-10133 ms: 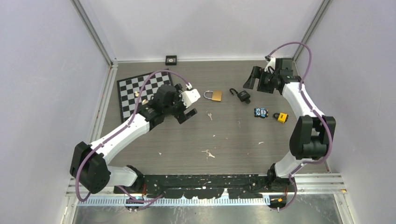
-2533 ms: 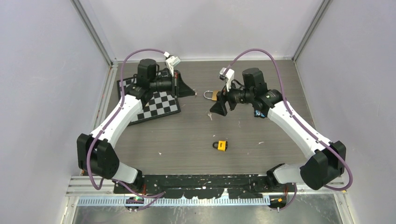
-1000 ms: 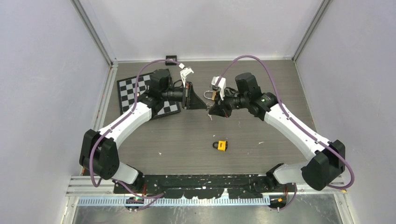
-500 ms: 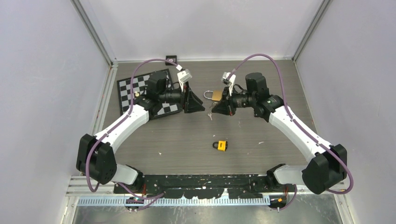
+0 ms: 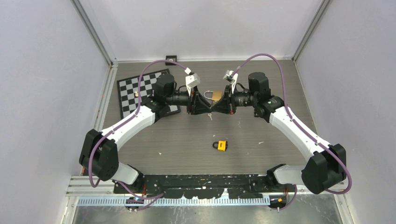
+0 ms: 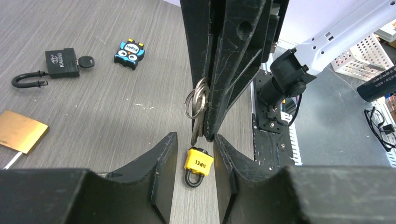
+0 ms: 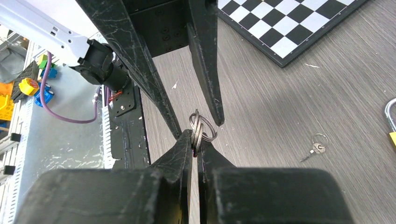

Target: Unlock with the key

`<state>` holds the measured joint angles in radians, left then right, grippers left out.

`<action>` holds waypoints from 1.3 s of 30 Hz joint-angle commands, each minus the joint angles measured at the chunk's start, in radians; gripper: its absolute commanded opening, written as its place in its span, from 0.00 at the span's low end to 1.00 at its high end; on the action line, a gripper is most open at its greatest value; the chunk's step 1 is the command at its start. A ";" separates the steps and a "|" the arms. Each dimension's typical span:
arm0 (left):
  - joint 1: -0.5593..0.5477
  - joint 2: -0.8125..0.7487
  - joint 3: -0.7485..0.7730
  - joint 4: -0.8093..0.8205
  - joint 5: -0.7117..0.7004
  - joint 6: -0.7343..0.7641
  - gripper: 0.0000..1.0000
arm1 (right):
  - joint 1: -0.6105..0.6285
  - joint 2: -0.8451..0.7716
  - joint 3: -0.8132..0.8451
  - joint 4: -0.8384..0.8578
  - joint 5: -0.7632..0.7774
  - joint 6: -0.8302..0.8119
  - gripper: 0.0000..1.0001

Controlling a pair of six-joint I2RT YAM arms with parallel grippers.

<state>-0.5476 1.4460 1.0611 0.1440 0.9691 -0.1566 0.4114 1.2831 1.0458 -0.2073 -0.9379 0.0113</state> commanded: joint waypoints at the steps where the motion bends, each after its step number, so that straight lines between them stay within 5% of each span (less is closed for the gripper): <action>1: 0.003 -0.004 -0.003 0.099 -0.004 -0.007 0.34 | -0.006 -0.008 -0.004 0.055 -0.043 0.016 0.00; 12: 0.003 -0.007 -0.014 0.127 0.004 -0.027 0.21 | -0.010 -0.001 -0.012 0.049 -0.047 -0.001 0.00; 21: 0.007 -0.043 -0.025 0.121 -0.010 0.009 0.21 | -0.017 -0.001 -0.013 0.037 -0.047 -0.005 0.01; 29: 0.015 -0.062 -0.023 0.090 -0.024 0.052 0.37 | -0.019 0.003 -0.013 0.021 -0.050 -0.031 0.00; 39: 0.015 -0.020 0.018 0.093 0.021 0.020 0.33 | -0.019 0.003 -0.013 0.020 -0.050 -0.036 0.01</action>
<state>-0.5362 1.4227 1.0412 0.2092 0.9554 -0.1242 0.3950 1.2858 1.0355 -0.2077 -0.9657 -0.0074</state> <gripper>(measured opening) 0.346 0.098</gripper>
